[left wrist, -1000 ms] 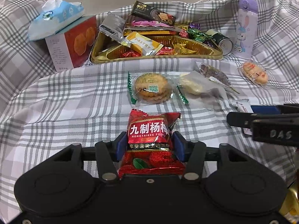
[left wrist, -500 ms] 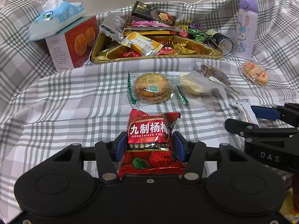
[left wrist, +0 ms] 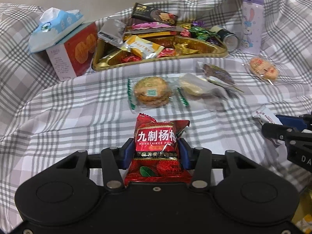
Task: Organize snacks
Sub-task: 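Carry both held packets back over the gold tray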
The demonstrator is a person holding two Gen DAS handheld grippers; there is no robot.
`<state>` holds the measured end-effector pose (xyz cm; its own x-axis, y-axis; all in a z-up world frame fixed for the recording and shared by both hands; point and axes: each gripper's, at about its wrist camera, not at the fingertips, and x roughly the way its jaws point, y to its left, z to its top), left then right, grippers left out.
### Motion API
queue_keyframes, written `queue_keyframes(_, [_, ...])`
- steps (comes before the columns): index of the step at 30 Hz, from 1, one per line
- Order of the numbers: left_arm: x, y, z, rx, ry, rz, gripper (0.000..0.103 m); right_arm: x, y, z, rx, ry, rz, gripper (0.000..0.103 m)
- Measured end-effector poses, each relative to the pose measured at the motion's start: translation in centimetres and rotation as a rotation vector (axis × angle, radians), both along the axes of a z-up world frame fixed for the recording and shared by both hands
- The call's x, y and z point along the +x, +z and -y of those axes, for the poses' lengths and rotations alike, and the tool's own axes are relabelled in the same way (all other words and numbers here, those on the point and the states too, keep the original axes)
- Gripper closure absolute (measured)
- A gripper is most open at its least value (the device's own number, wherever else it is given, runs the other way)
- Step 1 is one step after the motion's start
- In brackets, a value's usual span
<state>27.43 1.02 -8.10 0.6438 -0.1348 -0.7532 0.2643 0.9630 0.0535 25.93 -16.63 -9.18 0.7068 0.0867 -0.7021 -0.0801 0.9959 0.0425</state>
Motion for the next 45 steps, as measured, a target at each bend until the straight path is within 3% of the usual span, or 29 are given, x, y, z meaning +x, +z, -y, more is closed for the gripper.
queue_keyframes(9, [-3.0,1.6,1.3,-0.01,-0.03,-0.011,0.049,-2.4,1.9,1.8,0.052,-0.002,0.012,0.077])
queue_keyframes(22, [-6.5,3.6,2.2,-0.011,0.028,-0.088,0.049,-5.7,4.1,2.3,0.084,0.012,0.044,0.077])
queue_keyframes(35, [-11.8,4.6,2.5,-0.02,-0.013,-0.103,0.049,-10.7,6.3,2.9,0.123,0.053,0.061,0.077])
queue_keyframes(45, [-17.8,3.8,1.3,0.012,-0.07,-0.126,0.049,-15.7,5.9,3.9,0.105,0.098,-0.022,0.077])
